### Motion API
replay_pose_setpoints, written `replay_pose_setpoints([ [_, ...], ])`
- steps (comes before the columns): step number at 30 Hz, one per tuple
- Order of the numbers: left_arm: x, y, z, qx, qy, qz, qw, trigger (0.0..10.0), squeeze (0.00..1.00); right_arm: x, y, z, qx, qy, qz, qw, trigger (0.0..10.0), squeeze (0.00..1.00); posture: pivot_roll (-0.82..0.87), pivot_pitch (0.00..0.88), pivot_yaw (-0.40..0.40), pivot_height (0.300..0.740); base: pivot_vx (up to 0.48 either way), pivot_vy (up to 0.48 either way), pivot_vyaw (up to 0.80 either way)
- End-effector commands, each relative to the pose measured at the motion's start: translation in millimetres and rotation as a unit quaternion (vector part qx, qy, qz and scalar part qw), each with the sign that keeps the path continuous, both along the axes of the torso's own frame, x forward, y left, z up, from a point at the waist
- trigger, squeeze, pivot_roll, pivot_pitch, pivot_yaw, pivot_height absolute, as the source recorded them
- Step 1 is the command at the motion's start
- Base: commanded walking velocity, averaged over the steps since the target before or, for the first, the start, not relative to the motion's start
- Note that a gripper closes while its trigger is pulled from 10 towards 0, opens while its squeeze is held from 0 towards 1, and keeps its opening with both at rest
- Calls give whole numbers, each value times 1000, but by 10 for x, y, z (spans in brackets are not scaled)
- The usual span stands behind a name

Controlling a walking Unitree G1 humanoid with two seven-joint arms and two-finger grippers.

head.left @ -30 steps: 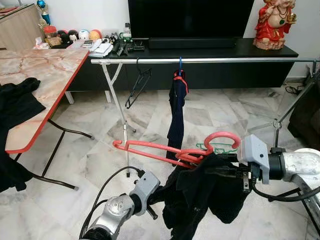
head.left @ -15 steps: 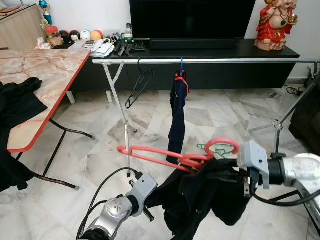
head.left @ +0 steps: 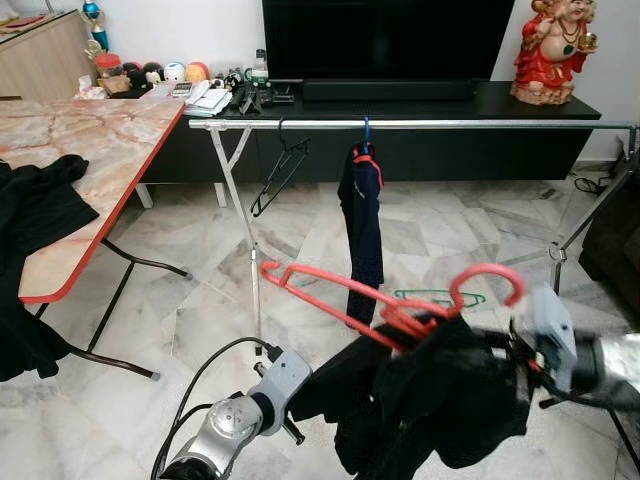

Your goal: Hang hanger

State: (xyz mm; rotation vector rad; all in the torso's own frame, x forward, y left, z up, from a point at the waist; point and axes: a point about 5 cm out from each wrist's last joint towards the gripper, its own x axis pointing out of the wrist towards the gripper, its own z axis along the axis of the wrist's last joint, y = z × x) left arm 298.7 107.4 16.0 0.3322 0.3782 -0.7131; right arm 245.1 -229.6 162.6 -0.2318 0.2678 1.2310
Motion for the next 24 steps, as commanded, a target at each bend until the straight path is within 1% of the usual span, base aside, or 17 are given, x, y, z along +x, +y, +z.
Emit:
replay_pose_setpoints([
  [1,-65,49,-94,17,20,4,1000,0,0,-54,-72,18,-22,-2,17,1000,0,0,-78,66,-25,740,0,0,0],
  [3,-68,52,-98,18,21,4,1000,0,0,-95,-134,-48,-49,13,21,998,0,0,-77,74,-26,740,0,0,0],
  [4,-73,57,-106,18,24,4,1000,0,0,-115,-197,-110,-88,15,20,996,0,0,-78,75,-26,740,0,0,0],
  [5,-80,56,-112,19,27,1,999,0,0,-128,-233,-126,-103,14,23,994,0,0,-79,77,-24,740,0,0,0],
  [9,-91,54,-122,21,30,-5,999,0,0,-90,-279,-58,-98,5,11,995,0,0,-77,79,-19,740,0,0,0],
  [11,-91,59,-123,22,31,-4,999,0,0,-82,-305,-47,-115,2,13,993,0,0,-75,80,-18,740,0,0,0],
  [12,-91,63,-125,23,31,-4,999,0,0,-76,-346,-81,-148,0,16,989,0,0,-76,80,-18,740,0,0,0],
  [14,-90,69,-126,24,31,-2,999,0,0,-63,-388,-122,-181,-7,18,983,0,0,-75,83,-18,740,0,0,0],
  [16,-90,71,-127,24,31,-1,999,0,0,-55,-401,-135,-189,-10,18,982,0,0,-73,84,-16,740,0,0,0],
  [19,-90,80,-128,24,32,0,999,0,0,-57,-431,-192,-225,-8,25,974,0,0,-73,86,-15,740,0,0,0],
  [22,-91,87,-129,25,32,1,999,0,0,-65,-485,-286,-278,-4,28,960,0,0,-74,86,-15,740,0,0,0],
  [23,-91,88,-130,26,32,1,999,0,0,-74,-501,-324,-291,-4,35,956,0,0,-72,87,-15,740,0,0,0],
  [24,-91,88,-130,26,32,1,999,0,0,-74,-501,-324,-291,-4,35,956,0,0,-72,87,-15,740,0,0,0],
])
